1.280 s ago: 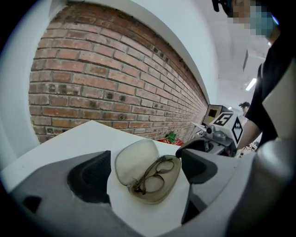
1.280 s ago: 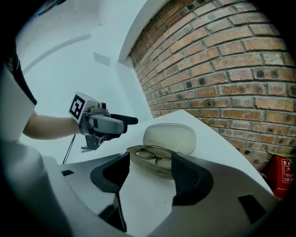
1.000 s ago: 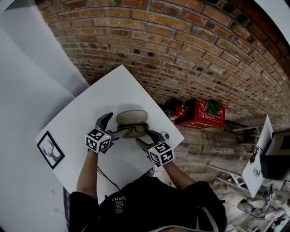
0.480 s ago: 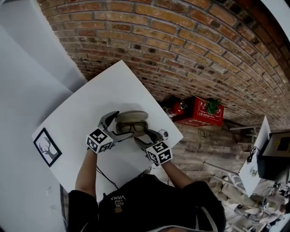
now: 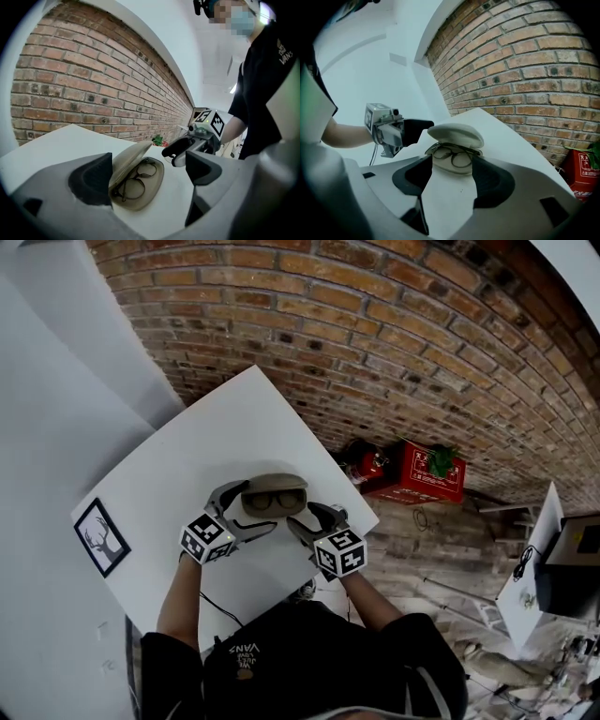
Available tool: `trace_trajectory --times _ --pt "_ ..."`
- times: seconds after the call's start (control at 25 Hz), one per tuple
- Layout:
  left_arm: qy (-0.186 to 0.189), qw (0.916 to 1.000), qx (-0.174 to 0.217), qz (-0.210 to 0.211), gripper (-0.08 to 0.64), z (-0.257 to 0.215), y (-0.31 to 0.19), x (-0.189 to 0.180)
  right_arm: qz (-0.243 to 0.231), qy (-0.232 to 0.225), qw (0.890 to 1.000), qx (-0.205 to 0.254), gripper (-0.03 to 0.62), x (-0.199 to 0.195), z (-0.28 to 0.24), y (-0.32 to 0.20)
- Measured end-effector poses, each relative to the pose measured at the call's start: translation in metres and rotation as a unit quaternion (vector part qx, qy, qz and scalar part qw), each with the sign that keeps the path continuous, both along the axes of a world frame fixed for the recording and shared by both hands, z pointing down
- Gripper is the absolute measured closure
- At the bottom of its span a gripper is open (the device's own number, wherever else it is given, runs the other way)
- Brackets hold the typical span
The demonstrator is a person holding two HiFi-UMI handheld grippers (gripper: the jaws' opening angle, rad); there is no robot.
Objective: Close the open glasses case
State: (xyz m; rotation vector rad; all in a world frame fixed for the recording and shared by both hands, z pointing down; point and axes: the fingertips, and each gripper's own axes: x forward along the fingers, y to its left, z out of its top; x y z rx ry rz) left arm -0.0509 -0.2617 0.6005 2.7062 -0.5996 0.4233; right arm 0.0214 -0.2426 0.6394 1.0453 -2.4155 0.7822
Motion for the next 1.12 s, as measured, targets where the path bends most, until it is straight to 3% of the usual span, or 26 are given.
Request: trace_trajectory --times 0.32,0.6,1.12 --pt "-0.034 0.9994 -0.006 0.003 0.094 0.014 0.027 0.001 0.031 -0.014 0.999 0.028 0.348 0.011 -0.017 -0.011" --pt "-0.061 0.9980 -0.014 0.005 0.108 0.029 0.043 0.003 0.054 0.014 0.998 0.030 0.348 0.017 -0.004 -0.026" --pt "-0.122 0.9924 -0.005 0.017 0.112 0.054 0.055 0.004 0.033 0.093 0.995 0.032 0.300 0.015 0.019 -0.024"
